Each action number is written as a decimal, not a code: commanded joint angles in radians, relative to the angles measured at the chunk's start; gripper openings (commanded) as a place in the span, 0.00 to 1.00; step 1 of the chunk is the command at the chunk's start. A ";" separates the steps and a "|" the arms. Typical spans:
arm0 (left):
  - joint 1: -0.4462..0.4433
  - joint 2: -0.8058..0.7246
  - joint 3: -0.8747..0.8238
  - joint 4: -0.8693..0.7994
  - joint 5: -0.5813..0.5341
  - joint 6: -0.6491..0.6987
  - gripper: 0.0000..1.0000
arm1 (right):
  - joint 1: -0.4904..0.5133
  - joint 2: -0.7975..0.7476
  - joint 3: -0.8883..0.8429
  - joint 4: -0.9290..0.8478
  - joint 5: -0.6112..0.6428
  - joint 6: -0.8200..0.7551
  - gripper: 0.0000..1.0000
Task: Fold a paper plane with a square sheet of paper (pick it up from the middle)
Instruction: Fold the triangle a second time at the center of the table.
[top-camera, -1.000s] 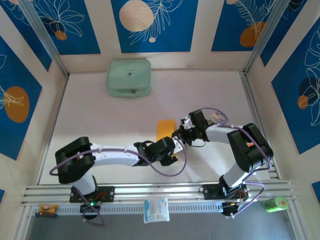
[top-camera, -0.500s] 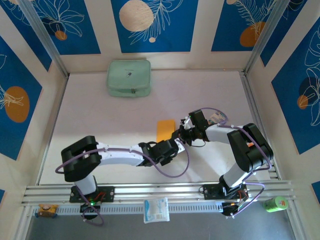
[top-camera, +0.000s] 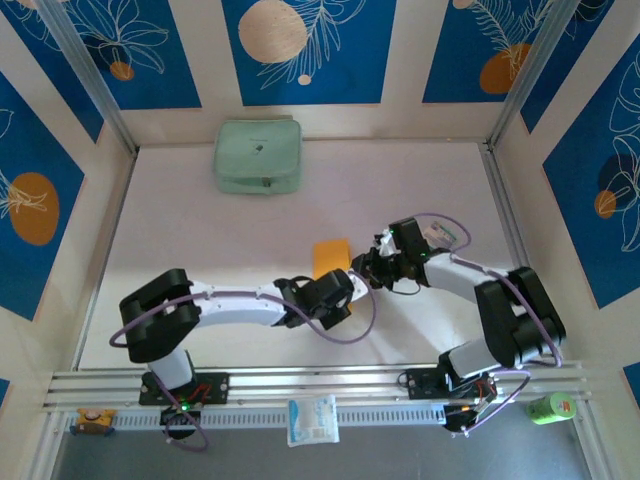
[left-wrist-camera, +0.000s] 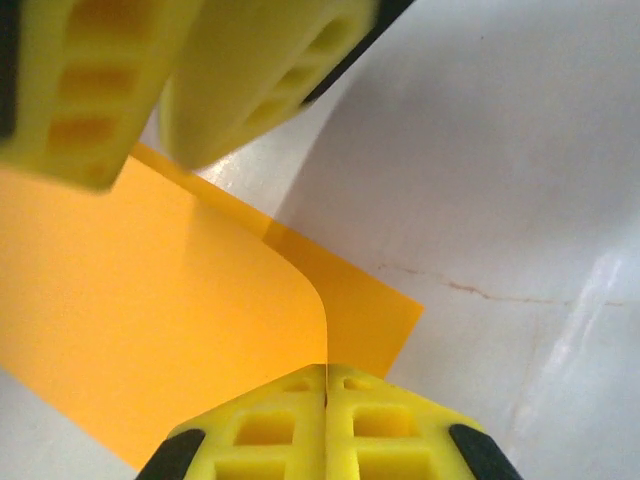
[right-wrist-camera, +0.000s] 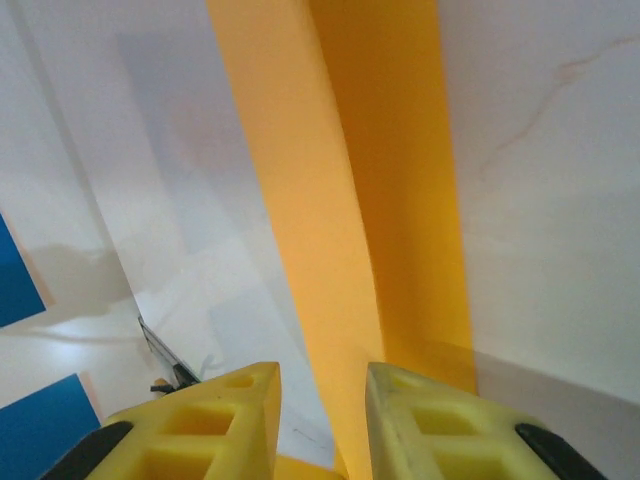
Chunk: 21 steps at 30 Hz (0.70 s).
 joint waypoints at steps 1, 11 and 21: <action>0.068 -0.034 0.007 0.049 0.220 -0.113 0.00 | -0.042 -0.093 -0.038 -0.122 0.078 -0.004 0.31; 0.185 0.027 0.010 0.177 0.552 -0.304 0.00 | -0.116 -0.243 -0.096 -0.170 0.037 -0.011 0.30; 0.209 -0.002 -0.031 0.204 0.505 -0.340 0.00 | -0.039 -0.170 -0.095 -0.093 -0.005 0.018 0.21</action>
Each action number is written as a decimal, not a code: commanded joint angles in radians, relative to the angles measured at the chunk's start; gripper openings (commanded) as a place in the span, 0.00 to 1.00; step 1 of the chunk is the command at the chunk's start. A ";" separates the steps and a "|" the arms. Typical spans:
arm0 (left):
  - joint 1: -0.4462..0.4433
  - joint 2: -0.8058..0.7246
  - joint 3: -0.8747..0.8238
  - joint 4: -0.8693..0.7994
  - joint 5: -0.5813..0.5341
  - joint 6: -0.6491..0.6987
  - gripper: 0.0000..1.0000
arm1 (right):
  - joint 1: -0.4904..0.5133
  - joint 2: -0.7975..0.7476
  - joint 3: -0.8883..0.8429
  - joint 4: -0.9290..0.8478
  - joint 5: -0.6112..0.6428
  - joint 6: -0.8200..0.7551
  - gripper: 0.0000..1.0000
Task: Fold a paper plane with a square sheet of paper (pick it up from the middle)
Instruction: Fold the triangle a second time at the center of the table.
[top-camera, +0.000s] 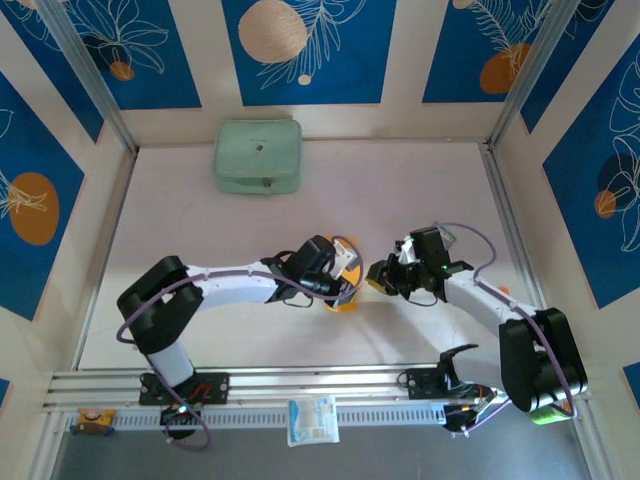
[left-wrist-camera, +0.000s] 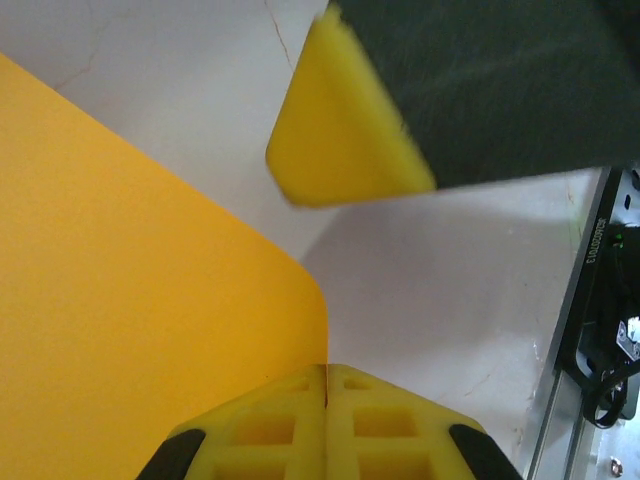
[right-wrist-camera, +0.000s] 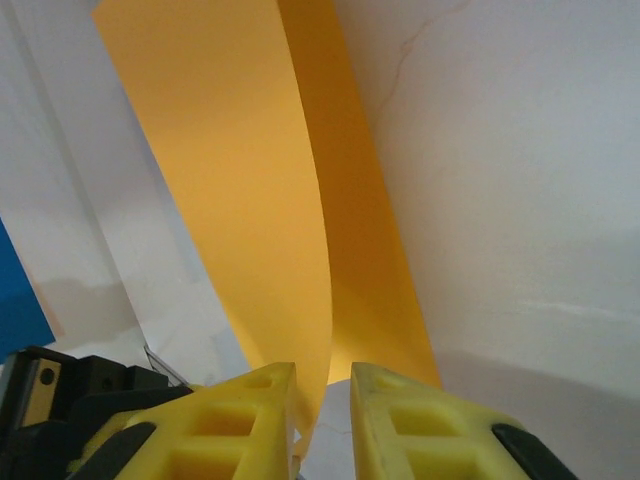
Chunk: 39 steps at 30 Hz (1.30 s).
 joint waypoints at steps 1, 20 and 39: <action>0.025 -0.036 -0.032 0.002 -0.021 -0.016 0.00 | 0.032 0.040 0.005 0.015 -0.024 0.013 0.21; 0.066 -0.029 -0.039 -0.077 -0.006 0.015 0.08 | 0.160 0.173 0.025 0.152 -0.020 0.080 0.10; 0.078 -0.006 -0.039 -0.081 0.006 0.018 0.15 | 0.160 0.217 0.031 0.213 -0.069 0.097 0.10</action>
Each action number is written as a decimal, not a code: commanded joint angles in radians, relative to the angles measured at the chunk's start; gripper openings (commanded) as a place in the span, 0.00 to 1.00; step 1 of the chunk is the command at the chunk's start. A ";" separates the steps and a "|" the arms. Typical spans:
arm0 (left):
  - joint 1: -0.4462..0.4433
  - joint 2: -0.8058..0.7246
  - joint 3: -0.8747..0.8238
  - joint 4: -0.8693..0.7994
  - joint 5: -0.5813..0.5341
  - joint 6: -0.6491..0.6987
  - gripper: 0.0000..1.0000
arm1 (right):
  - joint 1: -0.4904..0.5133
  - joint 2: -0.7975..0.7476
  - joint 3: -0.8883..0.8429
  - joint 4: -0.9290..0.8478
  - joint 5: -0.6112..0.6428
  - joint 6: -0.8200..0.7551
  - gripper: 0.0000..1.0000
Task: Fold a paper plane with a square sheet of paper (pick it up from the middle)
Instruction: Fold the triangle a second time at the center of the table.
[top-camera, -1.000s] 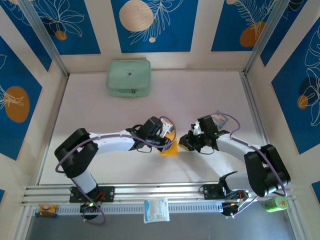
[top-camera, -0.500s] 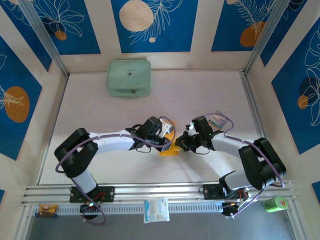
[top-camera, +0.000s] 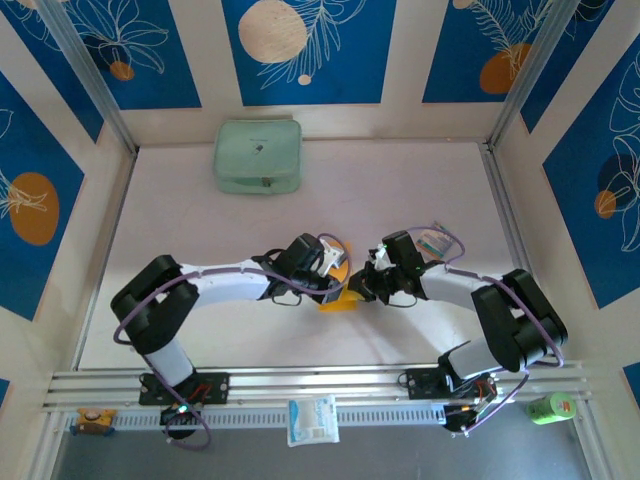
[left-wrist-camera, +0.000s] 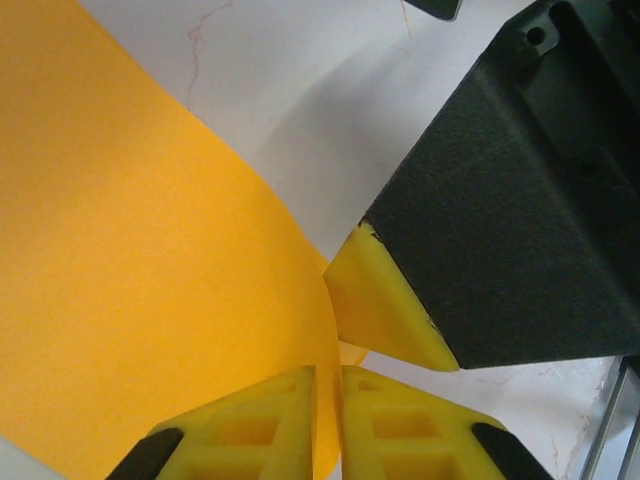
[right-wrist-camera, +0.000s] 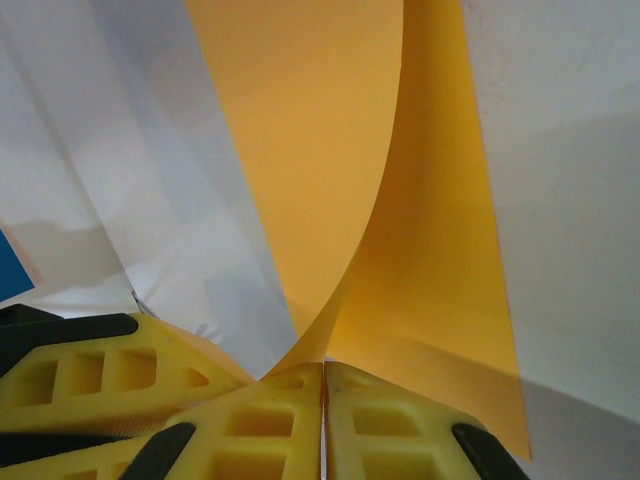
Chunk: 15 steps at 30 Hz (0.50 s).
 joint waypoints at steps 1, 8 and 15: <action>0.013 0.018 0.007 -0.023 0.032 0.018 0.16 | 0.006 0.006 0.020 0.017 -0.032 0.016 0.10; 0.012 0.021 0.003 -0.012 0.029 0.016 0.14 | 0.003 0.017 0.006 0.058 -0.045 0.040 0.10; 0.019 0.016 0.001 -0.011 0.024 0.021 0.01 | -0.004 -0.011 0.004 -0.001 -0.010 0.026 0.10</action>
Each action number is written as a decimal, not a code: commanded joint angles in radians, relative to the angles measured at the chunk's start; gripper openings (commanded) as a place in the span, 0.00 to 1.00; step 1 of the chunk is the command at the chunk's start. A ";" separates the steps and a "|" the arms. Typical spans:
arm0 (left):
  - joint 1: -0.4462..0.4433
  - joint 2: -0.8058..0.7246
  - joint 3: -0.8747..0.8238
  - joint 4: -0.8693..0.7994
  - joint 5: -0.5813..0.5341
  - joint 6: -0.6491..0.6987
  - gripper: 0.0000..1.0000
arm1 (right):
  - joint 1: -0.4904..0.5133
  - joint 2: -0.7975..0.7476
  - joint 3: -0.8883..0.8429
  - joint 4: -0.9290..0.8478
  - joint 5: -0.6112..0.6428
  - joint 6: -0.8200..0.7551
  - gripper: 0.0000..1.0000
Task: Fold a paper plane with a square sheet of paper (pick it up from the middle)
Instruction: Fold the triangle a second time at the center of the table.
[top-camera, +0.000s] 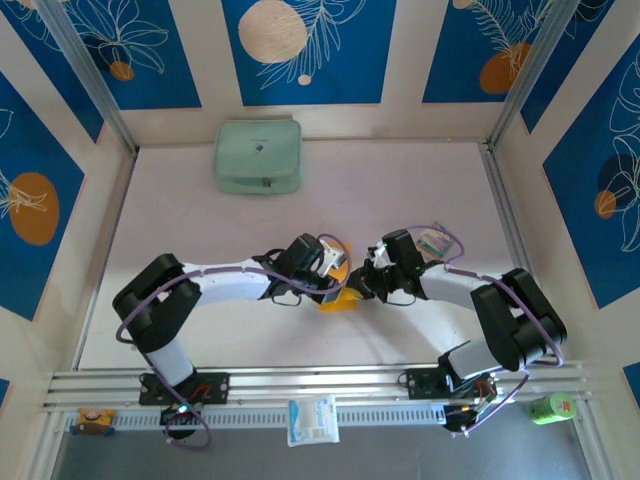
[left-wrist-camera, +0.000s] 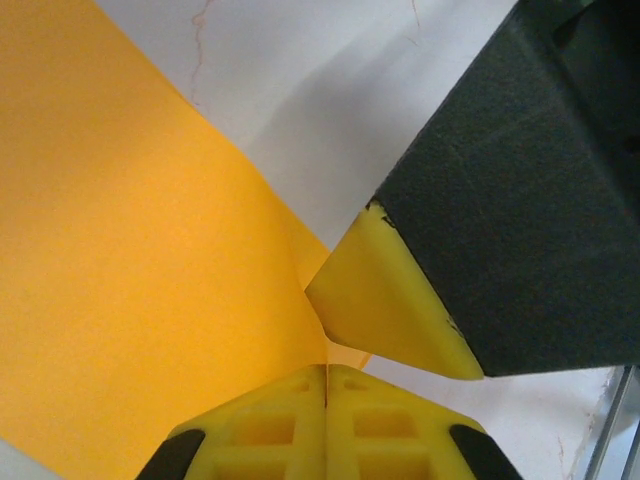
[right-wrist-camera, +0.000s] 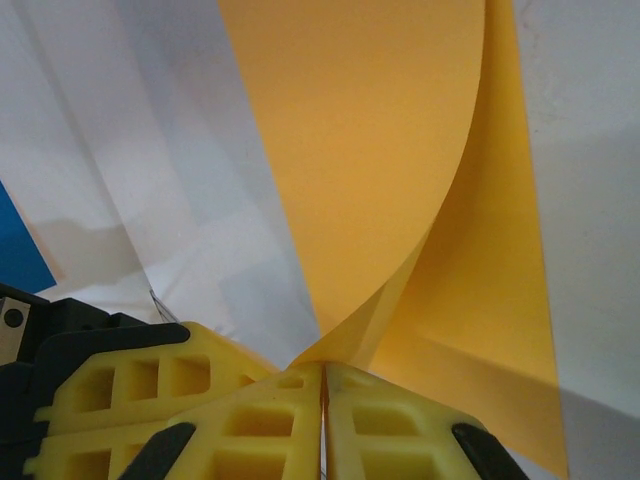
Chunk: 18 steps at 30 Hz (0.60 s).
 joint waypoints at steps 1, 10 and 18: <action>0.016 0.003 0.001 -0.013 0.012 0.022 0.00 | -0.001 -0.026 0.006 -0.073 0.035 -0.007 0.10; 0.033 -0.014 -0.010 -0.019 0.009 0.028 0.00 | 0.054 -0.017 -0.016 -0.113 0.124 0.004 0.07; 0.034 -0.017 -0.011 -0.020 0.018 0.031 0.00 | 0.073 0.073 0.057 -0.256 0.199 -0.077 0.05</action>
